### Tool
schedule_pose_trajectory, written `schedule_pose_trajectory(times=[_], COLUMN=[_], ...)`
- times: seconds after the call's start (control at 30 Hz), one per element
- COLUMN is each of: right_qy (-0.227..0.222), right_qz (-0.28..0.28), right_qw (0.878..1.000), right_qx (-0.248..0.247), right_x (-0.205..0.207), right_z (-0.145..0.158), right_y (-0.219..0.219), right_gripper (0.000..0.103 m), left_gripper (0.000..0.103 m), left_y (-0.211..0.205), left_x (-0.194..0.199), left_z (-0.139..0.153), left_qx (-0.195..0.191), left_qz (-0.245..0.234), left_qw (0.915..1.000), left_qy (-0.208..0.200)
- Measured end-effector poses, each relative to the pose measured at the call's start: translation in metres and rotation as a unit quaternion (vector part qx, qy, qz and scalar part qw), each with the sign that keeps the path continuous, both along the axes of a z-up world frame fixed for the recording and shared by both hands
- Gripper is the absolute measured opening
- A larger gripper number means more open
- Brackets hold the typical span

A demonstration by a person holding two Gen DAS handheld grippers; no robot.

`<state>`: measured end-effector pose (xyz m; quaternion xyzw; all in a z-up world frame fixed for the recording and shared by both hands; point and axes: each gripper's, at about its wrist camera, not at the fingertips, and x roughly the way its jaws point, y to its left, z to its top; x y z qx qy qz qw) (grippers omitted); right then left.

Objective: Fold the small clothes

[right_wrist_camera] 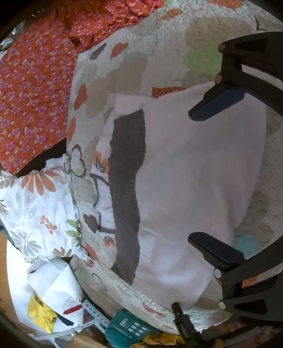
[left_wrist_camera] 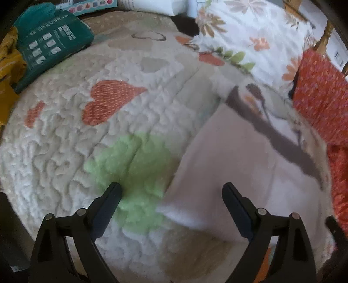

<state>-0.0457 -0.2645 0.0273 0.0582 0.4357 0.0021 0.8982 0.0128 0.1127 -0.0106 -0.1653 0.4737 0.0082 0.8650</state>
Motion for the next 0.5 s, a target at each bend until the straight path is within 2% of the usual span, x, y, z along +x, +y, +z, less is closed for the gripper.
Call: schedule_pose_trajectory(times=[0.07, 0.1, 0.13, 0.2, 0.33, 0.4, 0.5], right_qy=[-0.001, -0.002, -0.003, -0.004, -0.024, -0.040, -0.073], right_qz=[0.002, 0.002, 0.002, 0.000, -0.015, -0.027, -0.049], right_qw=[1.000, 1.000, 1.000, 1.000, 0.999, 0.998, 0.995], right_qx=[-0.005, -0.007, -0.008, -0.011, -0.026, -0.031, -0.036], right_x=[-0.001, -0.001, -0.001, -0.002, -0.010, -0.016, -0.029], right_z=[0.000, 0.000, 0.001, 0.001, 0.013, 0.023, 0.045], right_y=[0.002, 0.003, 0.003, 0.003, -0.005, -0.014, -0.036], right_gripper=[0.103, 0.103, 0.103, 0.103, 0.103, 0.103, 0.103], left_gripper=[0.069, 0.038, 0.019, 0.010, 0.008, 0.007, 0.007], left_y=[0.001, 0.000, -0.003, -0.004, -0.010, -0.020, -0.053], left_x=[-0.001, 0.000, 0.002, 0.004, 0.007, 0.007, 0.001], left_z=[0.003, 0.005, 0.004, 0.004, 0.017, 0.032, 0.068], left_qx=[-0.020, -0.020, -0.027, -0.041, -0.047, -0.035, -0.022], left_qz=[-0.003, -0.006, -0.014, -0.016, -0.010, -0.022, -0.069], left_qw=[0.9998, 0.9998, 0.9995, 0.9990, 0.9988, 0.9989, 0.9956], left_qy=[-0.009, -0.008, -0.001, 0.005, -0.006, -0.020, -0.059])
